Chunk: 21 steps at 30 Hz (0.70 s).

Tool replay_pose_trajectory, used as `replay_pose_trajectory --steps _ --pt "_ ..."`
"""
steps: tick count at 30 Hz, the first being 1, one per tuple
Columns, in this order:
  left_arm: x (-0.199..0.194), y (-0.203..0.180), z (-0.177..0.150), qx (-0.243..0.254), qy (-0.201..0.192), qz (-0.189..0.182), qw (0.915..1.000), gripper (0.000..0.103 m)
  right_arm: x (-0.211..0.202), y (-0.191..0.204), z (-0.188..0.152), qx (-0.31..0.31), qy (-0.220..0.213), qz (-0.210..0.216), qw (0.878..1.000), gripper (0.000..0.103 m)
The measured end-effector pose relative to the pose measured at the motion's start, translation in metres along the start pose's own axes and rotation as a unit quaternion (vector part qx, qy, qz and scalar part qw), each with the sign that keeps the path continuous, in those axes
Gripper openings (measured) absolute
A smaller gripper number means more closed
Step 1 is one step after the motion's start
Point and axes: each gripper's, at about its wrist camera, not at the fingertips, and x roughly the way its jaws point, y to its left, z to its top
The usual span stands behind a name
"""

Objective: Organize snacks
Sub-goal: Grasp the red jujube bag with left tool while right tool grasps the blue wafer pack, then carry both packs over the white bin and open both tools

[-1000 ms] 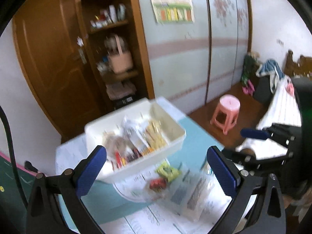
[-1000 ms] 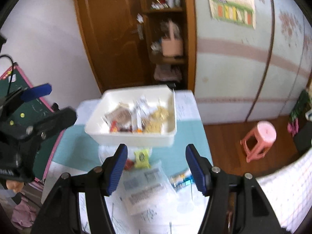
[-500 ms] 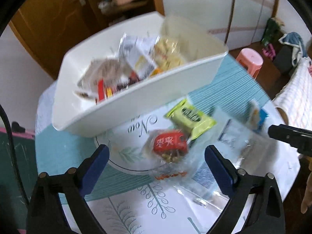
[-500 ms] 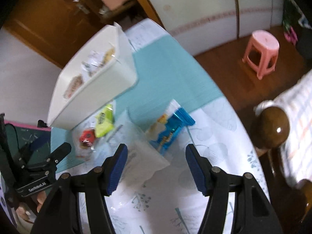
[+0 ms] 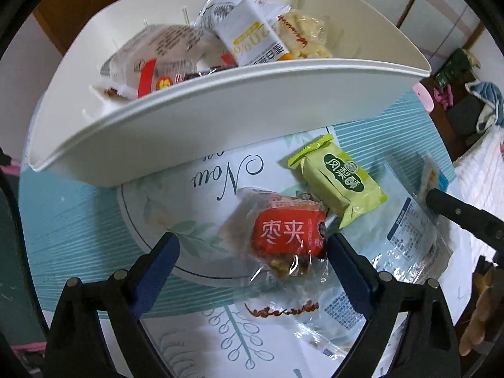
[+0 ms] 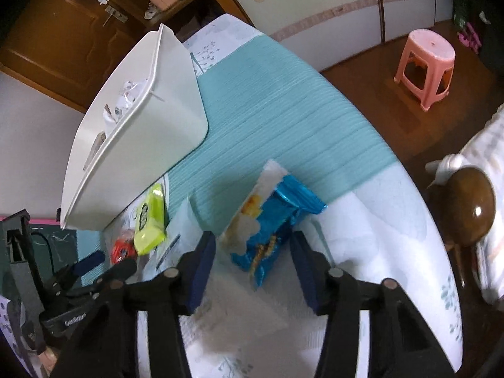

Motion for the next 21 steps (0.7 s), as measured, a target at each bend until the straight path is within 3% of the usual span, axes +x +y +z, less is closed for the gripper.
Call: replay_pose_trajectory --steps 3,5,6,13,16,21 --pt "0.006 0.006 0.000 -0.014 0.009 -0.009 0.9998 0.087 0.003 0.007 0.005 -0.026 -0.010 -0.023 0.999 0.037" --pt "0.012 0.010 -0.002 -0.023 0.020 -0.009 0.9995 0.072 0.006 0.013 0.005 -0.046 -0.017 -0.041 0.998 0.036" --pt "0.015 0.012 -0.003 -0.030 0.025 -0.009 0.9992 0.070 0.006 0.017 0.005 -0.055 -0.021 -0.050 0.997 0.036" --pt "0.007 0.013 -0.013 -0.020 0.002 0.019 0.9996 0.047 0.013 0.041 0.003 -0.123 -0.044 -0.107 0.986 0.035" --pt "0.004 0.016 -0.019 -0.029 -0.003 0.020 0.9994 0.044 0.012 0.039 -0.001 -0.127 -0.050 -0.097 0.986 0.027" --pt "-0.007 0.030 -0.039 -0.041 -0.015 0.031 0.9986 0.042 0.006 0.031 -0.009 -0.110 -0.050 -0.073 0.990 0.025"
